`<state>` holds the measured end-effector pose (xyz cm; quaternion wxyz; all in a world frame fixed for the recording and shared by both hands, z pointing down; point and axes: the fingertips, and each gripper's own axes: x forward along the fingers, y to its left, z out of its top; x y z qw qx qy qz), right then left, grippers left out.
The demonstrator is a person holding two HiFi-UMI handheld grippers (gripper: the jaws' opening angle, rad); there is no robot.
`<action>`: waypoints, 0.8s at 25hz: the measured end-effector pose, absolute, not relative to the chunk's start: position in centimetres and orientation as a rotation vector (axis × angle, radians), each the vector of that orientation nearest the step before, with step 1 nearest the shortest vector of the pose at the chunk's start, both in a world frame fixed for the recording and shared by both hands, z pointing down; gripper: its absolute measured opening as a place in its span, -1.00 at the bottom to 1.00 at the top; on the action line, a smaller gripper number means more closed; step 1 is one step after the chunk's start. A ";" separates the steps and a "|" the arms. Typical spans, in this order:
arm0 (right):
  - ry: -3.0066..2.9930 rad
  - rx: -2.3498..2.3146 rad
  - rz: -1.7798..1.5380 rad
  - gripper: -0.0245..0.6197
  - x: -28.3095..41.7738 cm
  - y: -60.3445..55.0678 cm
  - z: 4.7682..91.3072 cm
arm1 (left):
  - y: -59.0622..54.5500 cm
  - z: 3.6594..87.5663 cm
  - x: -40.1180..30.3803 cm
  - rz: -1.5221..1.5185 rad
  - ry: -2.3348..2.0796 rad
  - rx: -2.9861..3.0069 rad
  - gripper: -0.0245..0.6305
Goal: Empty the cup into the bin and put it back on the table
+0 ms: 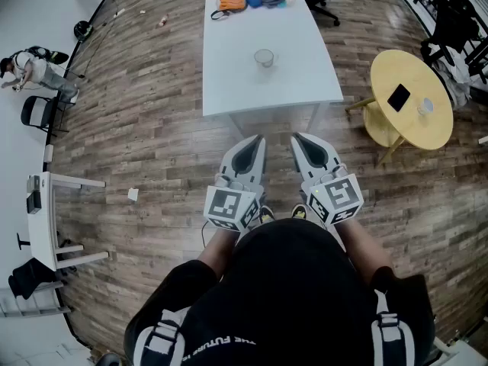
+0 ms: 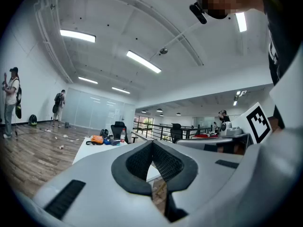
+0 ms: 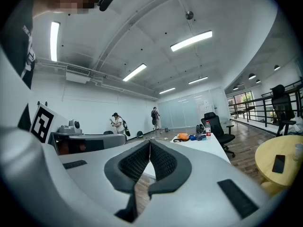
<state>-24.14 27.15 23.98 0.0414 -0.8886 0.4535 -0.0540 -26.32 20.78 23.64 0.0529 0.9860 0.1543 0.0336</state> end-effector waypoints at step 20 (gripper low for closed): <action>1.259 -2.713 -0.176 -0.87 -21.4 24.7 25.0 | 14.7 25.1 -25.6 0.119 0.466 2.984 -0.86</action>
